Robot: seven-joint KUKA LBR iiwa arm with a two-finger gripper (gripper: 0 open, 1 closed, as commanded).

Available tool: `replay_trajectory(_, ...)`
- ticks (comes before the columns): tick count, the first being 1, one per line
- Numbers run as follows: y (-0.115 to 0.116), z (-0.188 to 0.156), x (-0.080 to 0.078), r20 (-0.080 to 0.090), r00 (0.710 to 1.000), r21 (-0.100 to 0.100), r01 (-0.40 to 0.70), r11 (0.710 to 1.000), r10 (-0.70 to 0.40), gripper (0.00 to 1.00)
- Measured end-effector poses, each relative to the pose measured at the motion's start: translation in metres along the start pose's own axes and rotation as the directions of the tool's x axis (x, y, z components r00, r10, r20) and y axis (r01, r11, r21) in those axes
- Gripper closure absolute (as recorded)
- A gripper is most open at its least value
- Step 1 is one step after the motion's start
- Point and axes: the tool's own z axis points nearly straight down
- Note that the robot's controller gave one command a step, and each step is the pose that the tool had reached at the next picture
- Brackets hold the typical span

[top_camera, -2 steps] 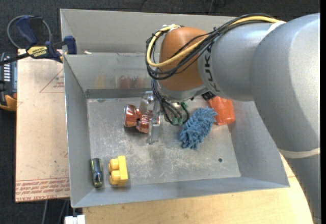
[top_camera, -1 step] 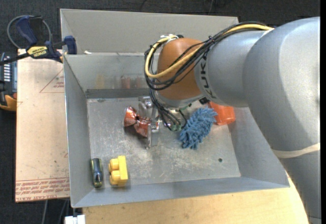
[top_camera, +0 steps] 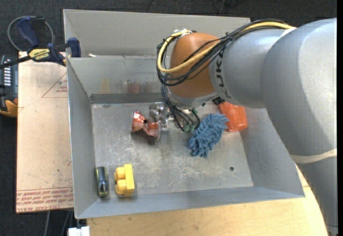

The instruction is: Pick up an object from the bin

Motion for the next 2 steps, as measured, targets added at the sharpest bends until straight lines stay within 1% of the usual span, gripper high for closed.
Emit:
replay_trajectory(1,0.000,0.000,0.000,0.001,1.000,0.000,0.000,1.000,0.000,1.00)
replay_trajectory(2,0.001,-0.014,-0.001,0.006,1.000,-0.002,0.000,1.000,0.000,1.00)
